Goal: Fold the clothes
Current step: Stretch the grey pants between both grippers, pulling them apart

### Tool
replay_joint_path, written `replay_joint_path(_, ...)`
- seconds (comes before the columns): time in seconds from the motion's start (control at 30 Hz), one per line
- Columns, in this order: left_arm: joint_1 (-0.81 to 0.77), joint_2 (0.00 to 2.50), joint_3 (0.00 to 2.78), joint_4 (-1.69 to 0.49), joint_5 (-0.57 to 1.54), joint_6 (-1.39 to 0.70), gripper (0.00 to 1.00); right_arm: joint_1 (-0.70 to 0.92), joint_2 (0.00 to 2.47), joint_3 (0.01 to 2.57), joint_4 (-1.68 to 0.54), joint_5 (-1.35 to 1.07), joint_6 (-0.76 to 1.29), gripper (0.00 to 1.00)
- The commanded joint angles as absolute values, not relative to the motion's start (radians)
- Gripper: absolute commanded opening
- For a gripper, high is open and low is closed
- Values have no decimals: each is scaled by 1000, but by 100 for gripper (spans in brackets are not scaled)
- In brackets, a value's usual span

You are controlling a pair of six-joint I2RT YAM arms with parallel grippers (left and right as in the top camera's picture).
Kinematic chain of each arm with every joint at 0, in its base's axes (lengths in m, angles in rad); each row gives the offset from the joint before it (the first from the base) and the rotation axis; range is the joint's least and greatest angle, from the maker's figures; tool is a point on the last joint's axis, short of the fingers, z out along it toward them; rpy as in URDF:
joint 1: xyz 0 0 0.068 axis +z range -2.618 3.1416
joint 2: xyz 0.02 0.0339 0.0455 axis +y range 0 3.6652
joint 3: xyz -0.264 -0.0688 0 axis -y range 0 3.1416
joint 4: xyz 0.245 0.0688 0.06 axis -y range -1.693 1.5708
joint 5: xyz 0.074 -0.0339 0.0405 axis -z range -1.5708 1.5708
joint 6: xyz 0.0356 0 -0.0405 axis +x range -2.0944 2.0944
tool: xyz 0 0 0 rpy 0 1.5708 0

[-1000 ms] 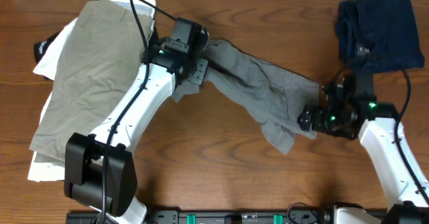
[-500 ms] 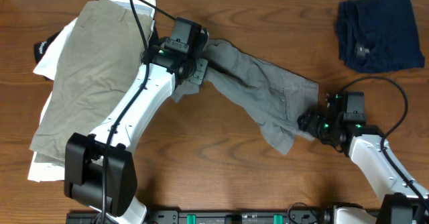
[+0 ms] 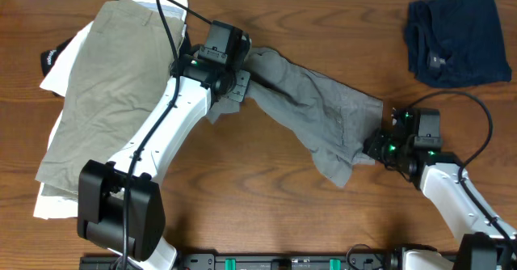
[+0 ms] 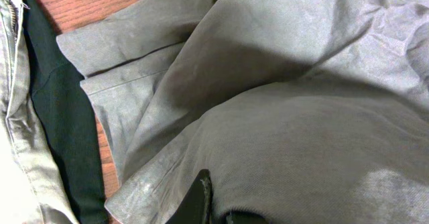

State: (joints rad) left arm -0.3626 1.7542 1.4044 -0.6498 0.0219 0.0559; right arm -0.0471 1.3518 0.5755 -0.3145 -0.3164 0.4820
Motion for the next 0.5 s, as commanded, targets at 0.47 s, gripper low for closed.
replay_joint_path(0.47, -355, 1495, 1424, -627, -124, 96, 6, -87, 1292, 1405, -965, -300, 68, 1)
